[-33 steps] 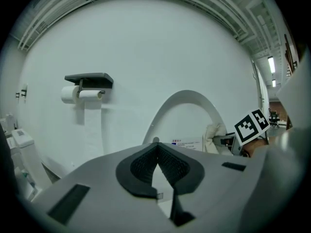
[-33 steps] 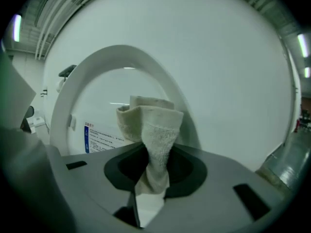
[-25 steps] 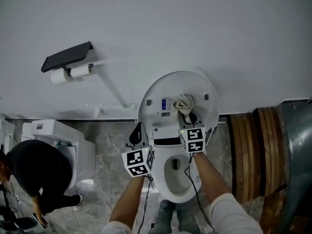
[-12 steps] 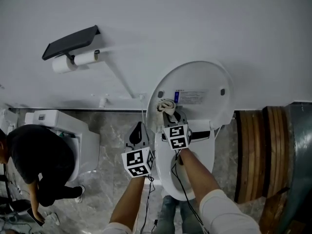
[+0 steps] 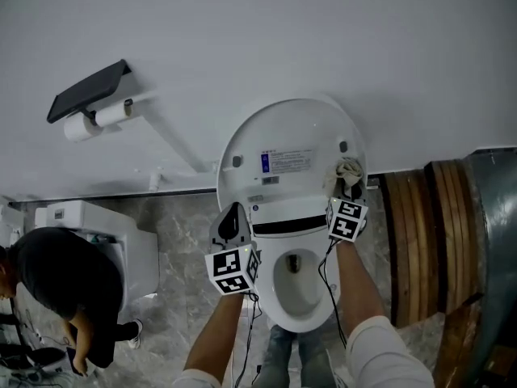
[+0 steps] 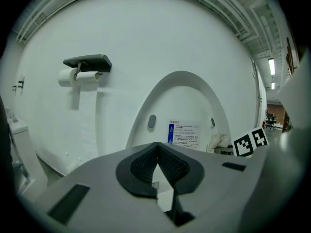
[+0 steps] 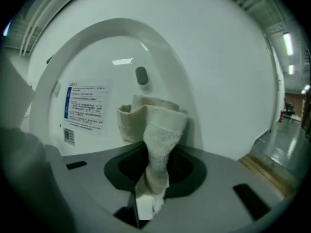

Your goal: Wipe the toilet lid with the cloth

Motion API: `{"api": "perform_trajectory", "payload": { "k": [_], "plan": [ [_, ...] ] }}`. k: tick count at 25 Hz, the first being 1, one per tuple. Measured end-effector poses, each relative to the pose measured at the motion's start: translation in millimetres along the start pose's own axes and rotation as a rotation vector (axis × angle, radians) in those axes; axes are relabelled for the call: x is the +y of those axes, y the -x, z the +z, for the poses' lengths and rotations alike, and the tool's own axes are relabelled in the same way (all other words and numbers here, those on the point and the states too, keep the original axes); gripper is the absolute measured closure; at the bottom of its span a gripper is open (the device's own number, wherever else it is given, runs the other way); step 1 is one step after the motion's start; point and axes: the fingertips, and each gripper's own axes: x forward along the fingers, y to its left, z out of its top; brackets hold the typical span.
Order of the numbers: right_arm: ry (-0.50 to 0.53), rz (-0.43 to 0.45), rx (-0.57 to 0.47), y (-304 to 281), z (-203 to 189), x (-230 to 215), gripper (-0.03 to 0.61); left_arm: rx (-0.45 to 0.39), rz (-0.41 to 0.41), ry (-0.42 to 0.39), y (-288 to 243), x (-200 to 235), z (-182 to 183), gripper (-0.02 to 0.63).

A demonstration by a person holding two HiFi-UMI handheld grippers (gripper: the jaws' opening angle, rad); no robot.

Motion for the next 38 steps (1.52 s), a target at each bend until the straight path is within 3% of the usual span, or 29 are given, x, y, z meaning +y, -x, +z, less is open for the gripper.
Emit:
{"api": "perform_trajectory", "payload": {
  "k": [4,6,11,13,16,21,28,32,35,38],
  "plan": [
    [-0.005,0.018,-0.030,11,2,12,0.483,0.005,0.003,0.008,0,-1,-5,0.600],
    [0.029,0.136,-0.079,25,2,56,0.483,0.004,0.019,0.006,2,8,-8,0.600],
    [0.180,0.534,-0.128,56,-15,226,0.483,0.009,0.052,0.002,10,35,-15,0.600],
    [0.183,0.610,-0.098,55,-30,276,0.483,0.015,0.068,-0.002,15,47,-20,0.600],
    [0.165,0.603,-0.030,38,-48,304,0.483,0.030,0.086,-0.008,22,59,-29,0.600],
    [0.154,0.527,-0.009,19,-54,262,0.483,0.035,0.090,-0.006,26,64,-33,0.600],
    [0.023,0.120,0.066,-6,-80,68,0.482,0.040,0.019,0.015,11,25,-36,0.600],
    [-0.055,-0.051,0.132,-12,-89,0,0.482,0.047,-0.018,0.004,-2,1,-40,0.600],
    [-0.075,-0.034,0.159,-11,-88,-4,0.483,0.023,-0.049,0.018,-6,-14,-31,0.600],
    [-0.131,0.099,0.133,23,-75,11,0.483,-0.056,-0.167,0.051,1,-37,10,0.598]
  ]
}}
